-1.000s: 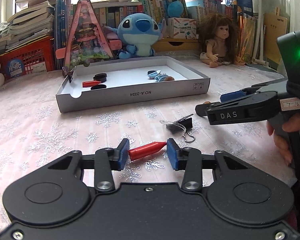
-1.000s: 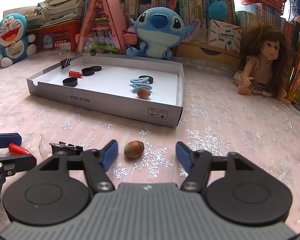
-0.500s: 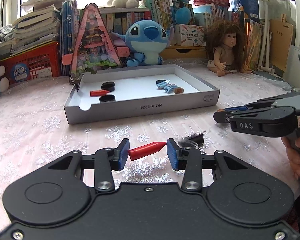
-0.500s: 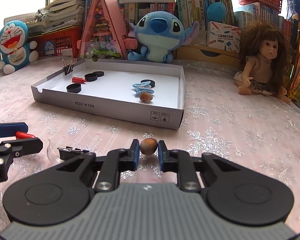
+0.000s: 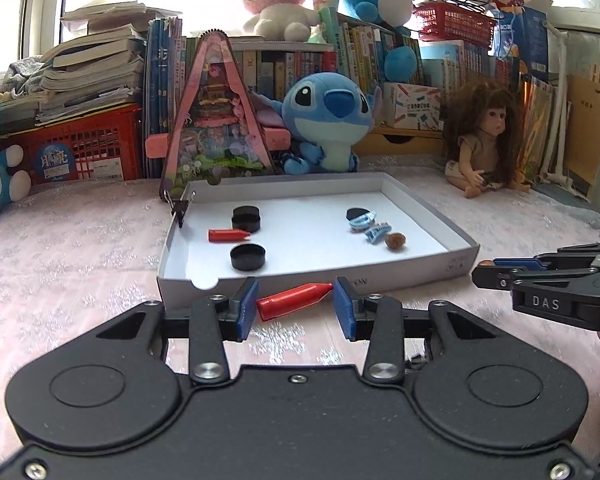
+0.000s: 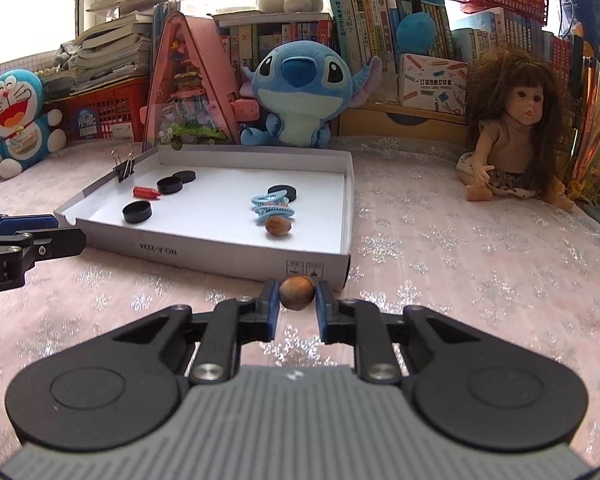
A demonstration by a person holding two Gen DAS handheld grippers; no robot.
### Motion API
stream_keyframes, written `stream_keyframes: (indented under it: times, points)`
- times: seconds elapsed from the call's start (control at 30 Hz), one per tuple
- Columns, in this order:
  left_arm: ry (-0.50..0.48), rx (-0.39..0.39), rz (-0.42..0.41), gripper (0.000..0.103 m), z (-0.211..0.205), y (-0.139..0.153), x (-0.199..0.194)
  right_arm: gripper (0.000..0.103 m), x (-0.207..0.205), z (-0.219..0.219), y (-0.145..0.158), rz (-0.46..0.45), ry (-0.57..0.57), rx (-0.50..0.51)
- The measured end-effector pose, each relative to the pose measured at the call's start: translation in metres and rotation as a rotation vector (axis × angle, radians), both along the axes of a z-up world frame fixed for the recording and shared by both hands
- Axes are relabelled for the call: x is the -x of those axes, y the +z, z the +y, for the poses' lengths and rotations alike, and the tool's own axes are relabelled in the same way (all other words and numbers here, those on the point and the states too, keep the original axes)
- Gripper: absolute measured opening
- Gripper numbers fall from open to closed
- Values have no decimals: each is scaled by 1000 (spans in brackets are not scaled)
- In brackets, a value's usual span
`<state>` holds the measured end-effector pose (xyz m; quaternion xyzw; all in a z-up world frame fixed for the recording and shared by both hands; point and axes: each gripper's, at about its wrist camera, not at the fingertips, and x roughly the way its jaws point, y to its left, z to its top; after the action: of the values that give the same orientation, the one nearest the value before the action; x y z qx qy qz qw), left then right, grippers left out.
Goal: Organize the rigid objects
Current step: 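Grasp the second red crayon with the left tool while the right tool grasps the second hazelnut, then carry the red crayon and hazelnut over the white box and lower them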
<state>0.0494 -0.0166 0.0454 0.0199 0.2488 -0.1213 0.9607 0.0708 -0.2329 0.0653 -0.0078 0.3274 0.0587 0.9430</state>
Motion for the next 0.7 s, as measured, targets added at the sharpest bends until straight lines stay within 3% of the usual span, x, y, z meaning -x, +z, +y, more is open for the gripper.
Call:
stream_keyframes:
  times: [0.4,0.7]
  points:
    - [40,41,26,38,15,15,-43,23,-37,-9,14,20,-30,-79]
    - [45,64,111,38,19,11,-82,23,-75,-12,9,113,-39,-147]
